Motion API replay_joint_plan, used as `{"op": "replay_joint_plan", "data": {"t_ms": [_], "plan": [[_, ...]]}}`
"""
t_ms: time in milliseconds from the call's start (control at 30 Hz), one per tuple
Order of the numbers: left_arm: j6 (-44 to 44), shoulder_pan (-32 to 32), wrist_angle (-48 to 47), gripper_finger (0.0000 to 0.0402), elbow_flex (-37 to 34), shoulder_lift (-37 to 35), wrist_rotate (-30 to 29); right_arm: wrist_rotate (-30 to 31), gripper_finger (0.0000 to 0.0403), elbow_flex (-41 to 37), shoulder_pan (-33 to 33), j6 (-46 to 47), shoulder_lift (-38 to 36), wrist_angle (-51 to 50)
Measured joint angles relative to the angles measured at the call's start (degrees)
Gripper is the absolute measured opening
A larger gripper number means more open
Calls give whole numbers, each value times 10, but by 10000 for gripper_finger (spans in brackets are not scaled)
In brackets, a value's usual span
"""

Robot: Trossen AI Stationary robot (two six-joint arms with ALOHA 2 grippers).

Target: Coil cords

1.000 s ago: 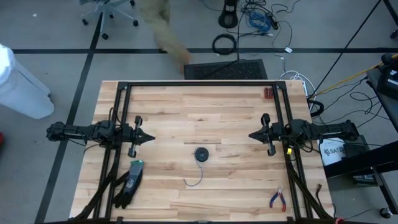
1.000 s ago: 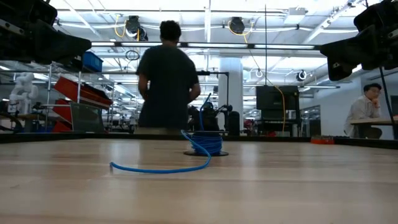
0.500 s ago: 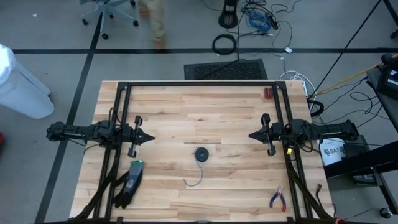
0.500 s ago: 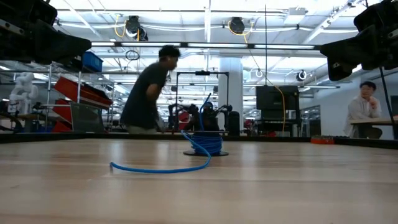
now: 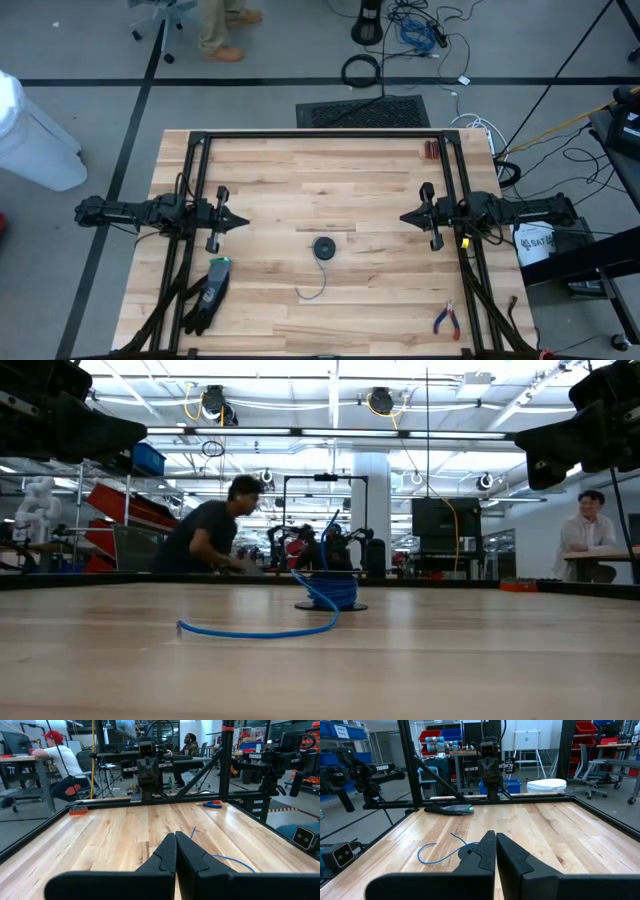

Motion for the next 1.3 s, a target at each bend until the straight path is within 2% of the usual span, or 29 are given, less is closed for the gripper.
{"op": "replay_joint_plan", "data": {"t_ms": [1300], "plan": [[0, 0, 0, 2, 0, 0, 0, 1, 0, 0, 0, -15, 0, 0]]}}
